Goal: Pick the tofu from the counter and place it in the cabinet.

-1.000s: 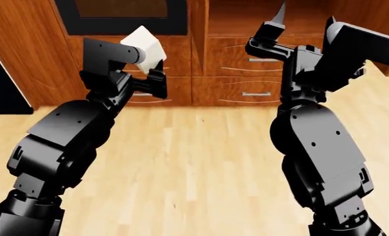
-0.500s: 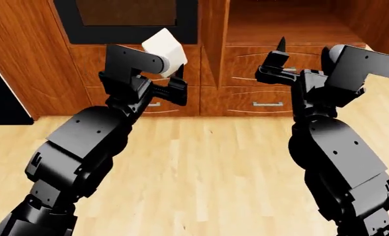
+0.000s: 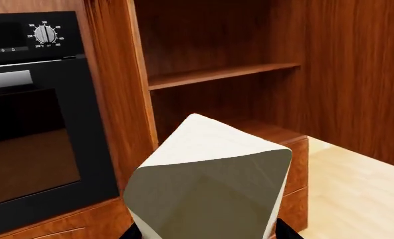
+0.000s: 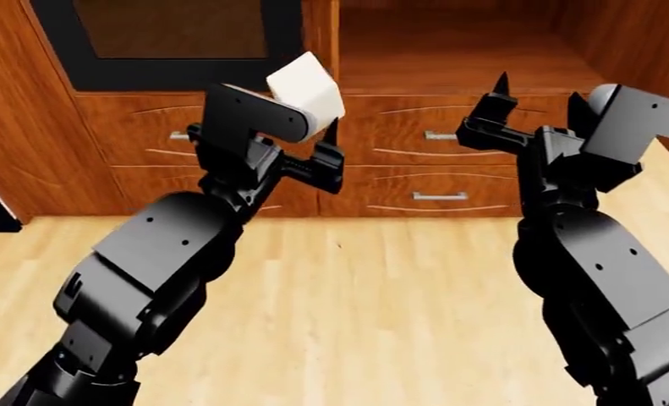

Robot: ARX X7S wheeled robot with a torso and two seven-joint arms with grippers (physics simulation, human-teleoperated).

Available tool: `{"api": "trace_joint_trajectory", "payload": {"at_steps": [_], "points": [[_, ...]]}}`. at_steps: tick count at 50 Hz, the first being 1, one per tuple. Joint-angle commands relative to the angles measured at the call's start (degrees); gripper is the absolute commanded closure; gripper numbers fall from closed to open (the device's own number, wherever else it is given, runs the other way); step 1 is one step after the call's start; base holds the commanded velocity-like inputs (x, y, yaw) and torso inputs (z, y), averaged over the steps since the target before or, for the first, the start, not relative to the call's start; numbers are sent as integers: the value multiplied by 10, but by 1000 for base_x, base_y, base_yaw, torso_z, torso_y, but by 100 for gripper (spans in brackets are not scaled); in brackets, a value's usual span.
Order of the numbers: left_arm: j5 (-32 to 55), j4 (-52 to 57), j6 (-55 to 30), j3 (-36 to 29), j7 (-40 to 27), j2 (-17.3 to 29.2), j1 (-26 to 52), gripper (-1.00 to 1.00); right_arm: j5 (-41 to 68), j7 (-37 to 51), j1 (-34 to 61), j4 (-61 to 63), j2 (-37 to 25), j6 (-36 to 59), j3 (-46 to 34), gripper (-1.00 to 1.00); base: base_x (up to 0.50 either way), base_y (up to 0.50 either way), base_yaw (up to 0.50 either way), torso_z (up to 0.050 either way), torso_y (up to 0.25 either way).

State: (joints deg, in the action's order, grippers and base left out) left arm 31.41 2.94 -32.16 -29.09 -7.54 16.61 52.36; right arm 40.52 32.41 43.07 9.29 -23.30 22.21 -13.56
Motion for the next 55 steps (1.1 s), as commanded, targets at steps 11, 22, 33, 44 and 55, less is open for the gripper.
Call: {"api": "trace_joint_trajectory", "payload": {"at_steps": [11,22,33,44,55], "points": [[23,77,-32,-11,-36,2,-11,100,10,9,-20,44,-20,13,0,-100,-1,-500,0,0,1],[23,42,-31,-12,-60,-43,5,100,10,8,-34,71,-40,11,7,-100,-1,-500,0,0,1],[18,38,-25,-20,-62,-44,2,100,6,7,-38,71,-43,5,7,-100,46,-481,0,0,0],[7,6,-14,-18,-70,-51,13,100,-11,11,-51,70,-50,-4,4,-100,496,-19,0,1,1],[-4,-2,-5,-29,-65,-43,15,100,-11,17,-55,53,-41,-8,6,-100,486,47,0,0,1]]}}
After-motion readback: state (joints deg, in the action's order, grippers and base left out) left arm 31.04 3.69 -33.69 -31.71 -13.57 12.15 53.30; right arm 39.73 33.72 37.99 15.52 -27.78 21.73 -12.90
